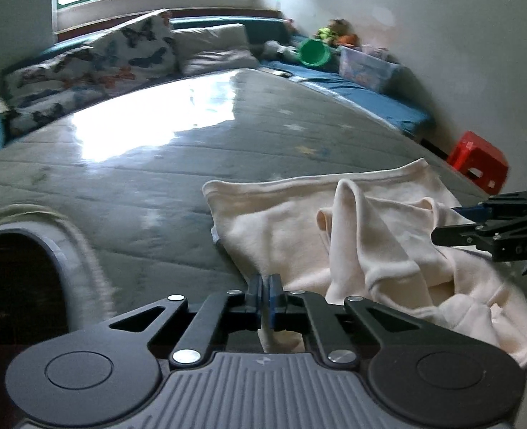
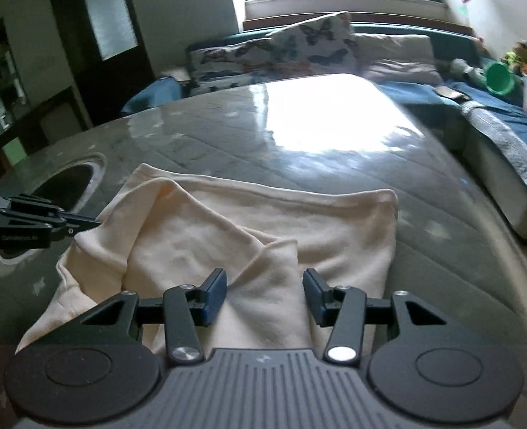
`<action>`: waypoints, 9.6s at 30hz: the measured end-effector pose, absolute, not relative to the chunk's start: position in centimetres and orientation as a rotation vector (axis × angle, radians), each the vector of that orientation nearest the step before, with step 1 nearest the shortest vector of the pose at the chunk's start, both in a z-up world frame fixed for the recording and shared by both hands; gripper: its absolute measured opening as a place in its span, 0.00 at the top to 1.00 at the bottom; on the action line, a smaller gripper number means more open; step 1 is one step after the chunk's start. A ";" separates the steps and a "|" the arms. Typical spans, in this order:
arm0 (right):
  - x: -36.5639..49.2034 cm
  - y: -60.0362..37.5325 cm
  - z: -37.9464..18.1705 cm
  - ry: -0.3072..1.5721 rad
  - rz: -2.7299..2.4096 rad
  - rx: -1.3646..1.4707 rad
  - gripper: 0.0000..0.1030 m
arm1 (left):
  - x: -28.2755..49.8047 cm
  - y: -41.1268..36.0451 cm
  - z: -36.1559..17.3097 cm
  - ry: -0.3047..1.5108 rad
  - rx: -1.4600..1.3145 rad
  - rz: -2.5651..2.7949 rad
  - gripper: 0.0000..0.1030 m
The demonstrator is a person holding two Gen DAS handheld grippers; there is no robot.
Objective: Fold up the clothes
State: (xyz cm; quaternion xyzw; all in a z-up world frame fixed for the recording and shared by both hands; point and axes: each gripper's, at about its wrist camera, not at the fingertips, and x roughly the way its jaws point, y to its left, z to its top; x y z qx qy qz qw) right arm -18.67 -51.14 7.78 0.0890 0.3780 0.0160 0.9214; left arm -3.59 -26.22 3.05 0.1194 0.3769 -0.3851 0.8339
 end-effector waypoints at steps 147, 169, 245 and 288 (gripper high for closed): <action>1.1 -29.0 9.2 0.951 0.566 0.161 0.92 | -3.2 -15.3 3.2 0.605 0.475 -0.810 0.93; -13.7 -46.1 12.8 0.584 0.080 0.334 0.95 | -4.7 -1.6 9.1 0.518 0.123 -0.316 0.96; -15.0 -25.4 8.7 0.852 0.829 -0.255 0.69 | -0.4 15.1 5.8 0.590 -0.379 0.159 0.74; -12.9 -23.3 8.5 0.910 1.071 -0.228 0.80 | -2.9 12.7 3.3 0.739 -0.051 0.280 0.80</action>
